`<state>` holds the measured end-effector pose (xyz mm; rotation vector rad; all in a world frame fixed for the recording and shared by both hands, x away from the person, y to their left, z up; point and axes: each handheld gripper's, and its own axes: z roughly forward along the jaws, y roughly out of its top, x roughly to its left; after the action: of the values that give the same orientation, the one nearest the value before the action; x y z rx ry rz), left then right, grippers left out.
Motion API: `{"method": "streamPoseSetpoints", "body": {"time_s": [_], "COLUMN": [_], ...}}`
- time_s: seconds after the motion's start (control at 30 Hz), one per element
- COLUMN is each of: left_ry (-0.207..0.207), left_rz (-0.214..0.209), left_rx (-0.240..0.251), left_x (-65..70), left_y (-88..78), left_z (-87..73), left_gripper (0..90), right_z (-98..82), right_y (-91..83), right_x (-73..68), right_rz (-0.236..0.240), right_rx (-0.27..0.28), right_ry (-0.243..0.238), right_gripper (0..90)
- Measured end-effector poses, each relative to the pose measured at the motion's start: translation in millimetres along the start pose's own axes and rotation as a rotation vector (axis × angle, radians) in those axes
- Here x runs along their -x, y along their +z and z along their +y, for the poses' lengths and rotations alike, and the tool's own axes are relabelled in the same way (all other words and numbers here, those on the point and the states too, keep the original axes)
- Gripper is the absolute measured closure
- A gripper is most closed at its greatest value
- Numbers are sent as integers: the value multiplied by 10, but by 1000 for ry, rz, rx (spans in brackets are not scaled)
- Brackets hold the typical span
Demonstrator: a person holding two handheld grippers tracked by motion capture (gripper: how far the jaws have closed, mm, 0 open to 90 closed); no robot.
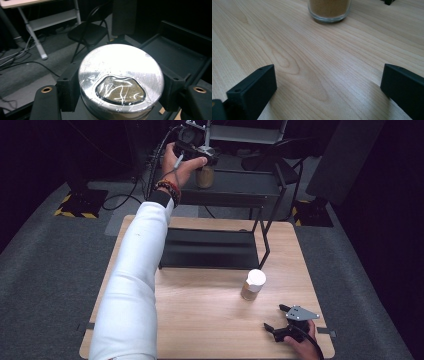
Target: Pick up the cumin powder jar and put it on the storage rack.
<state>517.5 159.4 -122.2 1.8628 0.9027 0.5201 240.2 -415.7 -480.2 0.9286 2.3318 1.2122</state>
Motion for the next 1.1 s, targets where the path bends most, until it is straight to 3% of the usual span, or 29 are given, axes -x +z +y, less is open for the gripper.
{"method": "streamPoseSetpoints", "body": {"time_s": [0.03, 0.13, 0.2, 0.27, 0.43, 0.5, 0.8, 1.03, 1.1], "left_ry": [-4, -27, -38, -3, 86, 121, 132, 135, 150], "left_rz": [6, 17, 13, 32, 60, 46, 61, 40, 51], "left_rx": [2, 27, 60, 57, 110, 143, 166, 141, 138], "left_x": [7, 10, 10, 70, 253, 293, 467, 497, 537], "left_y": [3, 4, -23, -57, -212, -309, -651, -850, -886], "left_z": [-4, -34, -69, -46, -80, -126, -319, -509, -566], "left_gripper": [305, 102, 72, 25, 0, 0, 0, 0, 0], "right_z": [0, 0, -1, -5, -4, -2, -1, 3, 4], "right_y": [0, 0, 0, -1, 0, 1, 2, 7, 9], "right_x": [0, 0, 4, 10, 18, 15, 16, 20, 19], "right_rz": [0, 0, 1, 3, 6, 4, 6, 11, 11], "right_rx": [0, 0, 1, 3, 2, 1, 1, 1, 0], "right_ry": [0, 0, 1, 4, 0, -3, -5, -9, -9], "right_gripper": [2, 2, 2, 2, 2, 2, 2, 1, 1]}}
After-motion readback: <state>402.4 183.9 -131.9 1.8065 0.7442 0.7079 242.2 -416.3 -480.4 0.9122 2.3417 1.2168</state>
